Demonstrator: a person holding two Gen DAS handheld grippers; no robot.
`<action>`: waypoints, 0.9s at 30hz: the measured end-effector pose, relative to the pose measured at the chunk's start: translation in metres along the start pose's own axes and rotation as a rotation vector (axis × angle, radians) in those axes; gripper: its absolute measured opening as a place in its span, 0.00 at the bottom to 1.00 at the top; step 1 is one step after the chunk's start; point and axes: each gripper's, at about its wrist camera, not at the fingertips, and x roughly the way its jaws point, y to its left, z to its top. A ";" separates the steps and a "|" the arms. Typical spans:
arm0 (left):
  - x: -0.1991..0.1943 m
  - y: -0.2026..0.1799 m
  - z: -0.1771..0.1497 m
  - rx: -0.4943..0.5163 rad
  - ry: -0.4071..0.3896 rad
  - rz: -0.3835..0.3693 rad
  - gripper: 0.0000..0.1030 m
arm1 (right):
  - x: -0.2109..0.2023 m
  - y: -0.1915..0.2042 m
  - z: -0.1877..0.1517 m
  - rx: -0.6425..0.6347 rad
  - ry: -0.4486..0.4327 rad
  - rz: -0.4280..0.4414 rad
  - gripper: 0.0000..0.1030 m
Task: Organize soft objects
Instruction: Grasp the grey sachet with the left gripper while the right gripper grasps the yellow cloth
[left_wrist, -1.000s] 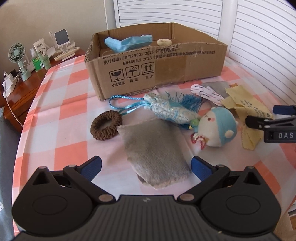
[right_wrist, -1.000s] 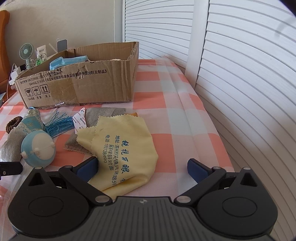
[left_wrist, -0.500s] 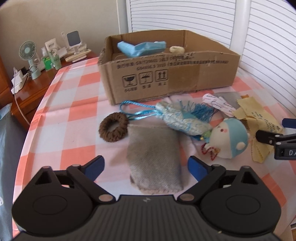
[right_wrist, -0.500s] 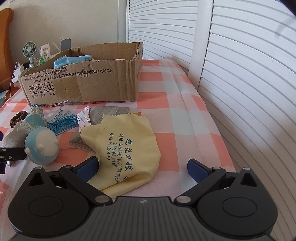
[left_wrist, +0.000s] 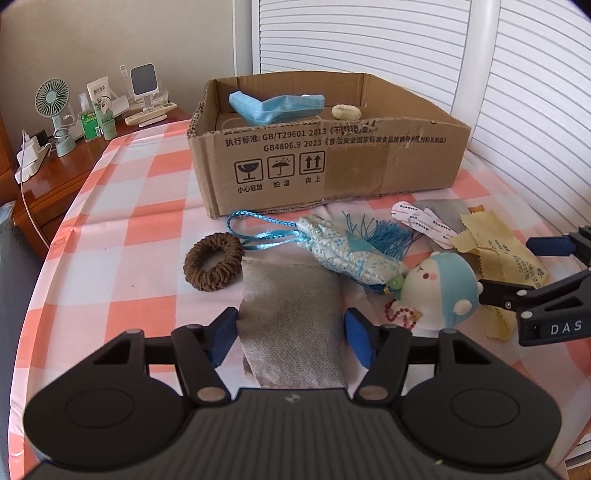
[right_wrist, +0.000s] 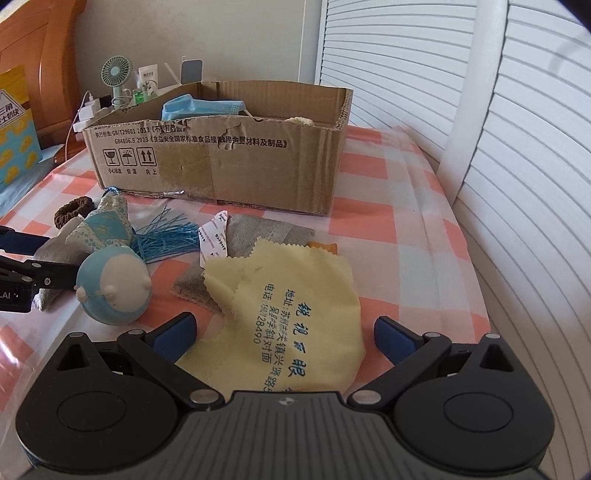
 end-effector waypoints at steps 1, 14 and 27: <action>0.000 0.000 0.000 0.000 -0.001 -0.001 0.61 | 0.001 0.000 0.001 -0.003 0.000 0.006 1.00; -0.002 0.004 0.000 0.002 -0.010 -0.019 0.50 | -0.022 0.004 -0.003 -0.021 0.007 -0.023 0.43; -0.018 0.010 0.002 0.043 -0.008 -0.032 0.35 | -0.042 0.000 -0.001 0.002 -0.006 -0.013 0.25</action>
